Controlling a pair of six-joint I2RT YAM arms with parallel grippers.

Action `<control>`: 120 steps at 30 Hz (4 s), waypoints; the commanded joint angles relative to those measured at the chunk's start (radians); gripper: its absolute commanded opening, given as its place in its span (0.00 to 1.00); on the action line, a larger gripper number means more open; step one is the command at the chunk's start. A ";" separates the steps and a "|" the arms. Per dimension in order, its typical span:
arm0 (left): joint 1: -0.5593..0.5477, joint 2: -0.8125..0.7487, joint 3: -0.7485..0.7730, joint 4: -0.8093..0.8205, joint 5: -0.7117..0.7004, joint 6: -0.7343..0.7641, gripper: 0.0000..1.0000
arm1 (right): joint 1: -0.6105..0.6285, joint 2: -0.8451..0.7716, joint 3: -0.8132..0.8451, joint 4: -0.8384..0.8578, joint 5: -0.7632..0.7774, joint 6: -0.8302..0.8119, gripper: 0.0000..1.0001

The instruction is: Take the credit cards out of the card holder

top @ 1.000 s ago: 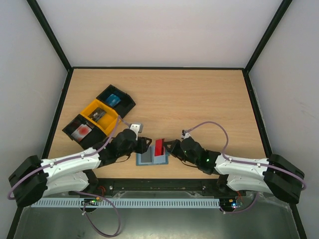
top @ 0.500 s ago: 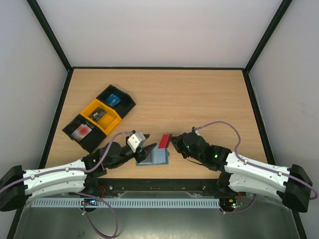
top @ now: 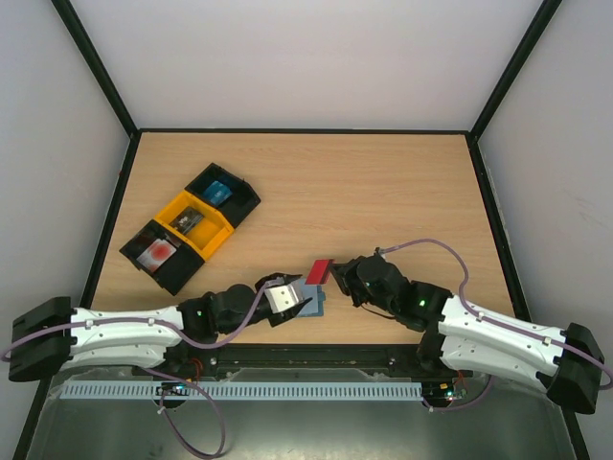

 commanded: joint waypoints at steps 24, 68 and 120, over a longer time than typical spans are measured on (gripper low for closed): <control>-0.049 0.183 0.054 0.143 -0.183 0.157 0.25 | -0.002 -0.022 -0.002 0.012 -0.004 0.022 0.02; 0.532 -0.112 0.189 -0.451 0.174 -0.675 0.03 | -0.004 -0.259 -0.306 0.402 0.061 -0.438 0.98; 1.571 -0.187 0.324 -1.029 0.251 -0.938 0.03 | -0.003 -0.070 -0.250 0.401 0.095 -0.564 0.98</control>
